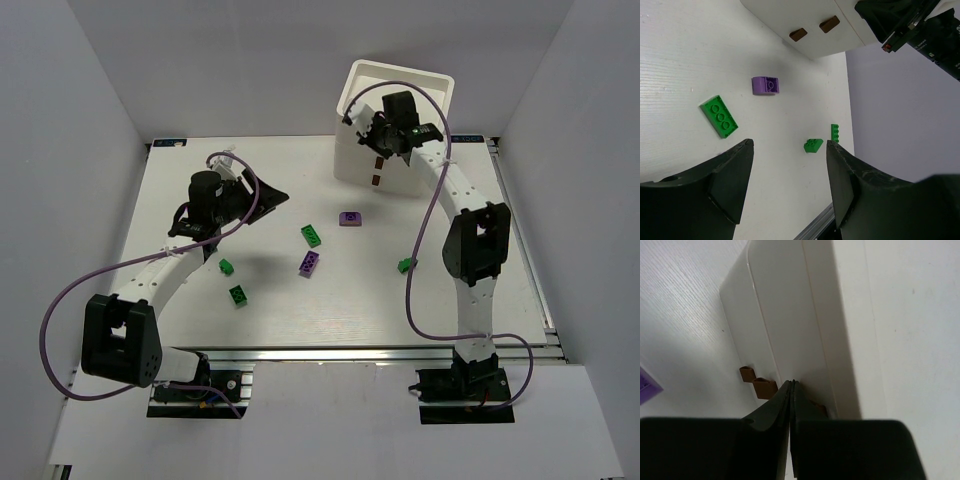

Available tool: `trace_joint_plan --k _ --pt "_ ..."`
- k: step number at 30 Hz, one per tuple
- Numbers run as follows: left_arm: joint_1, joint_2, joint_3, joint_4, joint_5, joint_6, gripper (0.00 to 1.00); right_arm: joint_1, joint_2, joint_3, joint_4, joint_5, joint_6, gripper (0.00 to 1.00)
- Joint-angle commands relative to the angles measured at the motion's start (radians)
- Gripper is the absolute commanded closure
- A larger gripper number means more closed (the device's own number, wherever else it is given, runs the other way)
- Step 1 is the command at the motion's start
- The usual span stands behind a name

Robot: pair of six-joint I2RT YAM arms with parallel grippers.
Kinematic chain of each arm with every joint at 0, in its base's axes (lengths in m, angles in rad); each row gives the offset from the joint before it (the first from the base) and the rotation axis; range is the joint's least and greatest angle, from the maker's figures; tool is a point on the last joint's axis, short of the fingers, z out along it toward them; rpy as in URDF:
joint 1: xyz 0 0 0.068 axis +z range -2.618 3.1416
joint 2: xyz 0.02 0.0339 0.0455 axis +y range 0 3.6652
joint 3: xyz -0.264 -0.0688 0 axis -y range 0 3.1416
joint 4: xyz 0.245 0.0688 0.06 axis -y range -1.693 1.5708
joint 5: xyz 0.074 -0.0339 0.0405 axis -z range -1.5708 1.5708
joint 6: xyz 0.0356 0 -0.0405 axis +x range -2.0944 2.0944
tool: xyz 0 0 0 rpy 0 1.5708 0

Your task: Sort the legos into containers by color

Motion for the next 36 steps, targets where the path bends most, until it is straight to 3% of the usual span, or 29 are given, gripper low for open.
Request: trace_joint_plan --k 1,4,7,8,9,12,14,17,22,30,33,36 --pt "-0.003 -0.026 0.015 0.022 0.006 0.000 0.30 -0.007 -0.021 0.027 0.081 0.034 0.029 0.96" --pt "-0.003 -0.021 0.016 0.029 0.012 0.002 0.30 -0.010 -0.066 0.025 0.054 -0.091 0.043 0.96" --pt "-0.012 -0.007 0.021 0.060 0.032 -0.001 0.28 -0.025 -0.190 0.021 -0.064 -0.391 0.019 0.88" --pt "-0.012 -0.003 0.024 0.074 0.043 -0.004 0.28 -0.027 -0.227 -0.005 -0.063 -0.433 0.026 0.82" --pt "-0.012 0.007 0.028 0.106 0.059 -0.015 0.28 -0.024 -0.254 -0.069 -0.007 -0.441 0.069 0.64" --pt "-0.012 0.046 0.042 0.161 0.102 -0.035 0.27 -0.024 -0.302 -0.090 0.089 -0.327 0.143 0.35" --pt "-0.012 0.068 0.051 0.175 0.116 -0.040 0.27 -0.032 -0.233 0.058 0.030 -0.253 0.141 0.29" --pt "-0.012 0.086 0.073 0.180 0.126 -0.040 0.27 -0.047 -0.143 0.161 -0.086 -0.175 0.097 0.25" --pt "-0.012 0.103 0.088 0.184 0.142 -0.038 0.27 -0.068 -0.110 0.113 -0.078 -0.124 0.003 0.22" --pt "-0.021 0.099 0.074 0.186 0.149 -0.043 0.27 -0.107 -0.035 0.149 -0.112 -0.114 -0.014 0.21" --pt "-0.021 0.096 0.068 0.184 0.147 -0.041 0.27 -0.114 -0.026 0.146 -0.132 -0.127 -0.021 0.22" --pt "-0.021 0.094 0.065 0.184 0.150 -0.043 0.27 -0.127 -0.015 0.132 -0.135 -0.134 -0.027 0.34"
